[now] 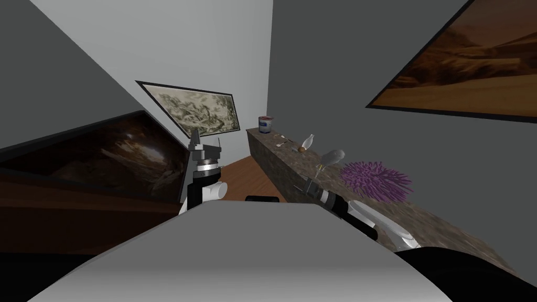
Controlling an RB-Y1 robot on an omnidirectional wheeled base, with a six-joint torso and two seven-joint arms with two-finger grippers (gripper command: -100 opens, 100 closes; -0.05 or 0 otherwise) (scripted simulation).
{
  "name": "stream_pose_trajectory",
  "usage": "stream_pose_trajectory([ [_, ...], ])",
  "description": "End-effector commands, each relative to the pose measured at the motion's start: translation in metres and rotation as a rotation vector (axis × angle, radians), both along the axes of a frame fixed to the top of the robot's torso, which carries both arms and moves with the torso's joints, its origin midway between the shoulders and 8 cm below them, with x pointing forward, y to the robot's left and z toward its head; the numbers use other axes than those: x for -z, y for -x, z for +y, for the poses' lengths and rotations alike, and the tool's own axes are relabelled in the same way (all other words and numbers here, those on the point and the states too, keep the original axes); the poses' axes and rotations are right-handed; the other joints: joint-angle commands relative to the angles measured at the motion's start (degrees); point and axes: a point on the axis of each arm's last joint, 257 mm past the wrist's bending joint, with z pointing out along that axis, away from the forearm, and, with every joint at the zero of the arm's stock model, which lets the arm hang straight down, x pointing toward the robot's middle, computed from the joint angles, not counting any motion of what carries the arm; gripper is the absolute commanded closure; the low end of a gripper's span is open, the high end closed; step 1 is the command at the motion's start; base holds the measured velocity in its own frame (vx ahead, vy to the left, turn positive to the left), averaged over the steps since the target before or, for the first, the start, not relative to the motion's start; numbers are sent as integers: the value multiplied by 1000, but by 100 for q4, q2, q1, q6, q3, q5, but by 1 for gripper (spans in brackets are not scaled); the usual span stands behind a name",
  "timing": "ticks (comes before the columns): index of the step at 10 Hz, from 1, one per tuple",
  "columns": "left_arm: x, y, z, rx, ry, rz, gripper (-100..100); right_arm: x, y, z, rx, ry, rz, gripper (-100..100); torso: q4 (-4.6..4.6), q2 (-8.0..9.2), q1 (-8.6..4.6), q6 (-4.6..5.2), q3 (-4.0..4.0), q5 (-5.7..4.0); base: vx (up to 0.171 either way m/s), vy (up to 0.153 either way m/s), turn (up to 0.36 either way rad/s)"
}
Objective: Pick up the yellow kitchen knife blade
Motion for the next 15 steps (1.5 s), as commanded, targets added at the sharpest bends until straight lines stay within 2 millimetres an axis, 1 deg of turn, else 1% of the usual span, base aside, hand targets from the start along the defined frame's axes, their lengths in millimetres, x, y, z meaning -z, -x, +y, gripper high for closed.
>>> stream_pose_trajectory([
  [1, 0, 0, 0, 0, 0, 0, 0, 12, -1, -25, 12, 91, -10, -100, 0, 0, 0, 0, 0, 0, -65, -76, 85],
  [3, 0, 0, 0, 0, 0, 0, 0, 25, -2, -64, 25, 219, -23, -100, -1, -3, 7, 0, -2, 1, -81, -63, 94],
  [4, 0, 0, 0, 0, 0, 0, 0, 26, -2, -65, 27, 220, -22, -100, -1, -1, 9, -1, -1, 1, -59, -35, 37],
  [6, 0, 0, 0, 0, 0, 0, 0, 38, -3, -109, 36, 364, -33, -100, -3, -13, 24, -1, -8, 5, -48, -22, 87],
  [7, 0, 0, 0, 0, 0, 0, 0, 38, -3, -109, 37, 364, -32, -100, -3, -14, 23, -1, -8, 6, -41, -28, 48],
  [9, 0, 0, 0, 0, 0, 0, 0, 47, -2, -156, 43, 518, -42, -100, -4, -19, 23, -1, -11, 5, -41, -23, 105],
  [10, 0, 0, 0, 0, 0, 0, 0, 48, -1, -158, 44, 520, -40, -100, -4, -19, 24, -2, -11, 6, -33, -19, 52],
  [12, 0, 0, 0, 0, 0, 0, 0, 52, 0, -204, 49, 669, -47, -100, -5, -24, 29, -2, -14, 6, -28, -6, 113],
  [13, 0, 0, 0, 0, 0, 0, 0, 55, 2, -208, 47, 683, -41, -100, -5, -25, 30, -1, -14, 6, -18, -7, 40],
  [14, 0, 0, 0, 0, 0, 0, 0, 56, 4, -234, 49, 760, -39, -100, -6, -27, 31, 1, -15, 6, -15, 0, 97],
  [15, 0, 0, 0, 0, 0, 0, 0, 57, 4, -234, 46, 765, -39, -100, -6, -29, 33, -1, -17, 7, -9, 1, 53],
])
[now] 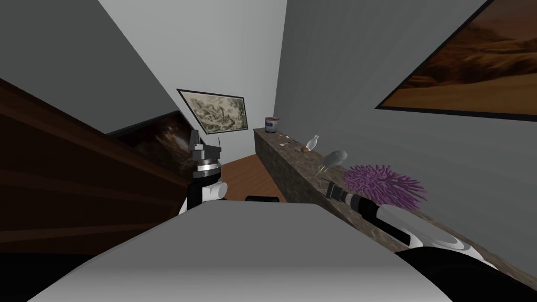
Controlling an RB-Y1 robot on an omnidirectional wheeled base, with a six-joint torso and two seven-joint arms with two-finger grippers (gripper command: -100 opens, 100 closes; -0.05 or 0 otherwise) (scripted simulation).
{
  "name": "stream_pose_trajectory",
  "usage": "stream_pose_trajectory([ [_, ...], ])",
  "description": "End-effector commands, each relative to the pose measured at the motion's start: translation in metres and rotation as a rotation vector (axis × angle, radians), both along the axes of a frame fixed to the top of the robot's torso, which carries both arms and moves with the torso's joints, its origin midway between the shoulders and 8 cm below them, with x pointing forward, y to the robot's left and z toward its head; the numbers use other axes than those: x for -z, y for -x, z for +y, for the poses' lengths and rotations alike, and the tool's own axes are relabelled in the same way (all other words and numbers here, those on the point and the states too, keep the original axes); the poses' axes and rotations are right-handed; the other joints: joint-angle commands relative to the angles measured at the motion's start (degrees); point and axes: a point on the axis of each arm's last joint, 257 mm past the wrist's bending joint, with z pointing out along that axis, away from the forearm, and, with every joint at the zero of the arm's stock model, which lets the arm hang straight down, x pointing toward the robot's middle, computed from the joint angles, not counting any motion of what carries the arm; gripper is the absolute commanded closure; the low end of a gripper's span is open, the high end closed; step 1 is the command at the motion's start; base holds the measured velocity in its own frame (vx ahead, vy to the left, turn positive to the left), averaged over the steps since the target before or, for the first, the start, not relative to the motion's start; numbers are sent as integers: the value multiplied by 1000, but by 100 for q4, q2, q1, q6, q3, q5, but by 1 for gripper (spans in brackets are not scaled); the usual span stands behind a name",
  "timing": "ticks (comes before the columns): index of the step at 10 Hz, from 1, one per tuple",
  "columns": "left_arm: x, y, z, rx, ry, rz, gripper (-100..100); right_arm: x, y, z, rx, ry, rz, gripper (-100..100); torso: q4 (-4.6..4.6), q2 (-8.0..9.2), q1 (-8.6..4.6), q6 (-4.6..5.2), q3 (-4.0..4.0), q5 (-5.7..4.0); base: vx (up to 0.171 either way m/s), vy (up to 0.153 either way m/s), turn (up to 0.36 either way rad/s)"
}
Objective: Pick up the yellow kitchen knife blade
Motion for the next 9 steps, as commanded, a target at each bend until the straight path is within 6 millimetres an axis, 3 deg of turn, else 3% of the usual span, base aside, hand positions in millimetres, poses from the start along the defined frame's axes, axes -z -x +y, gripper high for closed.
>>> stream_pose_trajectory([
  [1, 0, 0, 0, 0, 0, 0, 0, 0, 1, -30, 0, 92, 5, -100, 0, 0, 0, 0, 0, 0, -9, 9, 92],
  [2, 0, 0, 0, 0, 0, 0, 0, -1, 3, -52, 8, 155, 5, -100, -1, -2, 1, -2, -1, 1, -7, 15, 166],
  [3, 0, 0, 0, 0, 0, 0, 0, 2, 6, -56, 3, 176, 15, -100, -1, -4, 4, -3, -2, 2, -1, 10, 54],
  [4, 0, 0, 0, 0, 0, 0, 0, 1, 9, -79, 10, 242, 19, -100, -1, -3, 4, 2, -2, 0, 4, 21, 83],
  [5, 0, 0, 0, 0, 0, 0, 0, 2, 10, -81, 5, 255, 25, -100, -1, -5, 7, -1, -3, 2, 4, 14, 53],
  [6, 0, 0, 0, 0, 0, 0, 0, 1, 14, -104, 12, 321, 33, -100, -1, -6, 6, 0, -3, 1, 7, 21, 90],
  [7, 0, 0, 0, 0, 0, 0, 0, 2, 15, -105, 6, 332, 37, -100, -2, -7, 7, -1, -4, 2, 9, 17, 52],
  [8, 0, 0, 0, 0, 0, 0, 0, 0, 20, -127, 13, 396, 47, -100, -2, -8, 7, 0, -5, 2, 12, 23, 100],
  [9, 0, 0, 0, 0, 0, 0, 0, 1, 21, -128, 7, 405, 51, -100, -2, -10, 9, -2, -6, 2, 13, 20, 51],
])
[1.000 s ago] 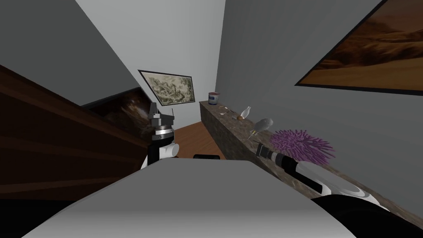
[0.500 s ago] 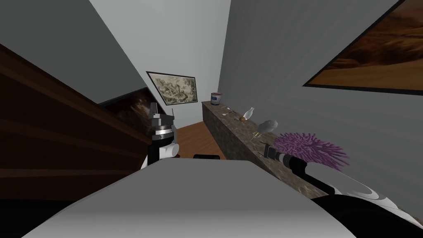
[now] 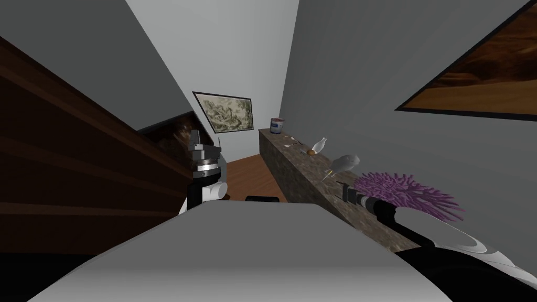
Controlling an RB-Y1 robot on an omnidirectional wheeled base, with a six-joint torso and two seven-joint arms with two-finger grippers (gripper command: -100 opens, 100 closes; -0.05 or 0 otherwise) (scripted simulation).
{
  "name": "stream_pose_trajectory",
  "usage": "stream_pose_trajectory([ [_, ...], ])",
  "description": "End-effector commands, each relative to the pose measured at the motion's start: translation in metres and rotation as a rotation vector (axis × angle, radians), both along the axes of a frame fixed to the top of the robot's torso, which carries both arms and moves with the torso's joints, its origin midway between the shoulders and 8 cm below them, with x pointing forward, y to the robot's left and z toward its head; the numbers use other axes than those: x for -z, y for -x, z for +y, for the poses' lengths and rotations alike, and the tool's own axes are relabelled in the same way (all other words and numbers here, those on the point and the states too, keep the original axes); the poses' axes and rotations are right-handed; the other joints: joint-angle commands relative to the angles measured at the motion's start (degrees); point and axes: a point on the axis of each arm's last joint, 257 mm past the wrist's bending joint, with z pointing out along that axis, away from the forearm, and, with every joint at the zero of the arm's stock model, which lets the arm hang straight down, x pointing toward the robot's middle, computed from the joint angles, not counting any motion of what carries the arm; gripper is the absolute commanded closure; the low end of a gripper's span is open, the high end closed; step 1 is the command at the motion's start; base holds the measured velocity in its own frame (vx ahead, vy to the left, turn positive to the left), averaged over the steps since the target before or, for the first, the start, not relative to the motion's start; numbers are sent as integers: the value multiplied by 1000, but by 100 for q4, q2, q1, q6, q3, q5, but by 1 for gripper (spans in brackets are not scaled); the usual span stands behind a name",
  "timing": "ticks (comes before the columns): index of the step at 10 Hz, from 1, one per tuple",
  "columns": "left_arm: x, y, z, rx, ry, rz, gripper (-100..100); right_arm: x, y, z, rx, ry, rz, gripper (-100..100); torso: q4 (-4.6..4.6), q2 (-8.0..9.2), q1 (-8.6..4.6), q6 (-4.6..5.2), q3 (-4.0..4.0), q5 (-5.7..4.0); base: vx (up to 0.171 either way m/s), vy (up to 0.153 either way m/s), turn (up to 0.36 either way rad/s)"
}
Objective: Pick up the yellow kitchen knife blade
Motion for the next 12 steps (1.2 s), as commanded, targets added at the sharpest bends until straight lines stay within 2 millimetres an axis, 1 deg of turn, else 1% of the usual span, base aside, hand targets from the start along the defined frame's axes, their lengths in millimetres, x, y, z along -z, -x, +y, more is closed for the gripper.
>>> stream_pose_trajectory([
  [1, 0, 0, 0, 0, 0, 0, 0, -1, 8, -26, 3, 78, 17, -100, 0, 0, 0, 0, 0, 0, 24, 32, 112],
  [2, 0, 0, 0, 0, 0, 0, 0, -1, 9, -27, -1, 85, 21, -100, -1, -3, 3, -2, -2, 1, 20, 24, 42],
  [4, 0, 0, 0, 0, 0, 0, 0, -5, 17, -60, 5, 193, 41, -100, -1, -4, 3, -3, -2, 1, 28, 44, 116],
  [5, 0, 0, 0, 0, 0, 0, 0, -3, 22, -66, 2, 214, 58, -100, -2, -8, 12, -2, -5, 2, 41, 41, 42],
  [6, 0, 0, 0, 0, 0, 0, 0, -5, 27, -82, 11, 259, 69, -100, -2, -9, 9, 1, -5, 3, 39, 35, 80],
  [7, 0, 0, 0, 0, 0, 0, 0, -4, 28, -83, 3, 272, 77, -100, -2, -10, 7, -2, -6, 2, 29, 25, 40],
  [8, 0, 0, 0, 0, 0, 0, 0, -5, 34, -98, 8, 317, 93, -100, -2, -7, 3, 0, -4, 1, 36, 33, 73],
  [9, 0, 0, 0, 0, 0, 0, 0, -5, 35, -99, 4, 325, 98, -100, -2, -8, 5, -2, -5, 1, 31, 29, 43],
  [11, 0, 0, 0, 0, 0, 0, 0, -6, 47, -123, 11, 405, 129, -100, -2, -11, 8, -2, -6, 2, 57, 52, 98],
  [12, 0, 0, 0, 0, 0, 0, 0, -5, 48, -125, 3, 417, 138, -100, -4, -18, 15, -2, -11, 3, 44, 43, 32],
])
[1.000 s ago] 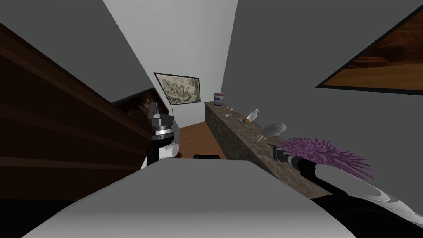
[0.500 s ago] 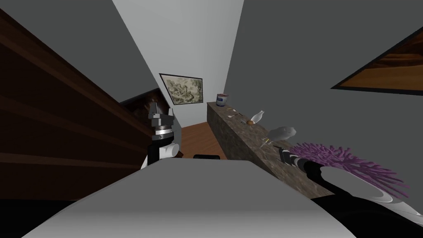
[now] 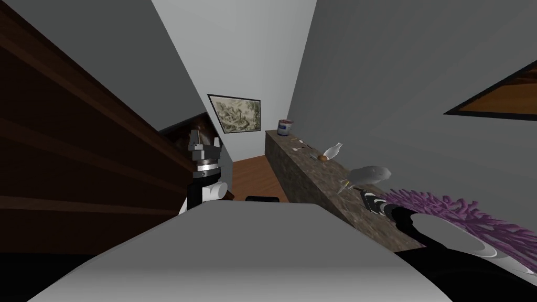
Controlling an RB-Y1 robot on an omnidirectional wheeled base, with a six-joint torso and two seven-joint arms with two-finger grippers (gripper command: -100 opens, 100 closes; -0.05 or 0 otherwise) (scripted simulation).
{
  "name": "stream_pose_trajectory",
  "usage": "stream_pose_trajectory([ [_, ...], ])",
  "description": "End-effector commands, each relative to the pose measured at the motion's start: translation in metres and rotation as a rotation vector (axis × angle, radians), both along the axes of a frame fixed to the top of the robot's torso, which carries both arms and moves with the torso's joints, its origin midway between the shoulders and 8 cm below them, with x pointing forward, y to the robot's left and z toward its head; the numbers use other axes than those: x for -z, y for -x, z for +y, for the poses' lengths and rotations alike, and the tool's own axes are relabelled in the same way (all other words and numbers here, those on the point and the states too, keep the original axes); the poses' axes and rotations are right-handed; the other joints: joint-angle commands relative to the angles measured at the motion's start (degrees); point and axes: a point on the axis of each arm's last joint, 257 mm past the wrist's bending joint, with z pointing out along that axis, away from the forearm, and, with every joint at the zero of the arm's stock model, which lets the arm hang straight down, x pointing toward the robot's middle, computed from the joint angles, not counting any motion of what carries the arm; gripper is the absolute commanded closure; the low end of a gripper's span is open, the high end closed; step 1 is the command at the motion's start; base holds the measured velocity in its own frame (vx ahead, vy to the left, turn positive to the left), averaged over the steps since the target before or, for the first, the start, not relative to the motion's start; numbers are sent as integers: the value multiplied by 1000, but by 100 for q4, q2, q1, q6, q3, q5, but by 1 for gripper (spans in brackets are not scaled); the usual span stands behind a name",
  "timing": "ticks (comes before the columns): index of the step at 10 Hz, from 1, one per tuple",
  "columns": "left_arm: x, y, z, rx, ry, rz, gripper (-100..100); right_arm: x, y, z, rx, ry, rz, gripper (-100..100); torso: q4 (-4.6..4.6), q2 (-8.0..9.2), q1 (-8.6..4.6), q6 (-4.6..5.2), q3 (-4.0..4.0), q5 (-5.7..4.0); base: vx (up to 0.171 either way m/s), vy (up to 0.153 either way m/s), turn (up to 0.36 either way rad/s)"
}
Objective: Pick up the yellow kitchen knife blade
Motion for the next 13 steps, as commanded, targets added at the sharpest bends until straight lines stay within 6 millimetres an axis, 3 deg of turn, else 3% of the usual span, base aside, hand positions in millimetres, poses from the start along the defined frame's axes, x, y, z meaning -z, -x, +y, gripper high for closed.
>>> stream_pose_trajectory([
  [1, 0, 0, 0, 0, 0, 0, 0, 1, 8, -12, 0, 48, 24, -100, 0, 0, 0, 0, 0, 0, 43, 36, 65],
  [7, 0, 0, 0, 0, 0, 0, 0, 5, 30, -46, -5, 183, 107, -100, 0, -2, -3, -1, -1, -2, 53, 38, 76],
  [10, 0, 0, 0, 0, 0, 0, 0, 6, 33, -50, -4, 204, 121, -100, -1, -5, -2, -3, -3, -1, 53, 28, 39],
  [11, 0, 0, 0, 0, 0, 0, 0, 6, 34, -51, -6, 207, 123, 0, 1, 7, -9, 1, 4, -2, 0, 0, 0],
  [12, 0, 0, 0, 0, 0, 0, 0, 21, 40, -47, 5, 206, 122, -100, 3, 16, -14, 2, 9, -3, 45, -65, 88],
  [13, 0, 0, 0, 0, 0, 0, 0, 15, 38, -48, 0, 204, 124, -100, 2, 7, -37, -1, 5, -9, 28, -44, 31],
])
